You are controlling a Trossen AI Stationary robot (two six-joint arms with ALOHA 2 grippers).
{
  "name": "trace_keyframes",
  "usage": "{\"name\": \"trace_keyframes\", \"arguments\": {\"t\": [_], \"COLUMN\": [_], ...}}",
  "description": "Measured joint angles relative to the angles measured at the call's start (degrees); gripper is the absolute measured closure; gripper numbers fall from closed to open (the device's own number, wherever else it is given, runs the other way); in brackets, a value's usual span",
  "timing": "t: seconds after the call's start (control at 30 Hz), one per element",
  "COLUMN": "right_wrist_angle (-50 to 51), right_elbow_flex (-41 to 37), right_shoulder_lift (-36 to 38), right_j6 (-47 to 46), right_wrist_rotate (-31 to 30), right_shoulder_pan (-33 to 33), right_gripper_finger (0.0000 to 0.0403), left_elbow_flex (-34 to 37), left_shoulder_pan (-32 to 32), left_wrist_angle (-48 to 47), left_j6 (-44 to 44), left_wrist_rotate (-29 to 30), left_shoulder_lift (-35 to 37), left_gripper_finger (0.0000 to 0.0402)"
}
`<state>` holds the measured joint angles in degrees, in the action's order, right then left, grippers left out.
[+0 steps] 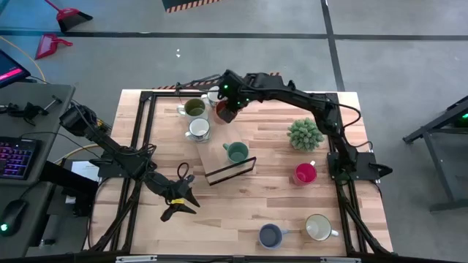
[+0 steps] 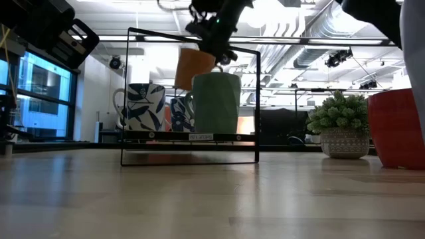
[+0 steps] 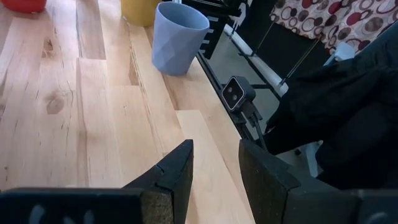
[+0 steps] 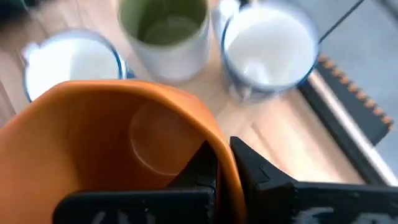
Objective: Place coffee mugs
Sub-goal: Put the orange mug on the shelf
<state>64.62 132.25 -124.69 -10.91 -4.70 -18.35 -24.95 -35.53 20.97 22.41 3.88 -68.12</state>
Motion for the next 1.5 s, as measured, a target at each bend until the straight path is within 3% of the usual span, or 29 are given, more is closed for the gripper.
{"name": "trace_keyframes", "arguments": {"t": [0.73,1.5], "right_wrist_angle": [-0.41,-2.49], "right_elbow_flex": [0.0,0.02], "right_shoulder_lift": [-8.72,-10.81], "right_j6": [-2.59,-0.82], "right_wrist_rotate": [-1.13,-3.17], "right_shoulder_pan": [0.5,0.28], "right_gripper_finger": [0.0403,0.0402], "left_elbow_flex": [0.0,-0.02], "left_shoulder_pan": [0.0,0.0], "left_wrist_angle": [-0.22,-0.19], "left_j6": [0.0,0.02], "left_wrist_rotate": [-0.02,-0.02], "left_shoulder_lift": [0.0,0.0], "left_gripper_finger": [0.0284,0.0284]}}
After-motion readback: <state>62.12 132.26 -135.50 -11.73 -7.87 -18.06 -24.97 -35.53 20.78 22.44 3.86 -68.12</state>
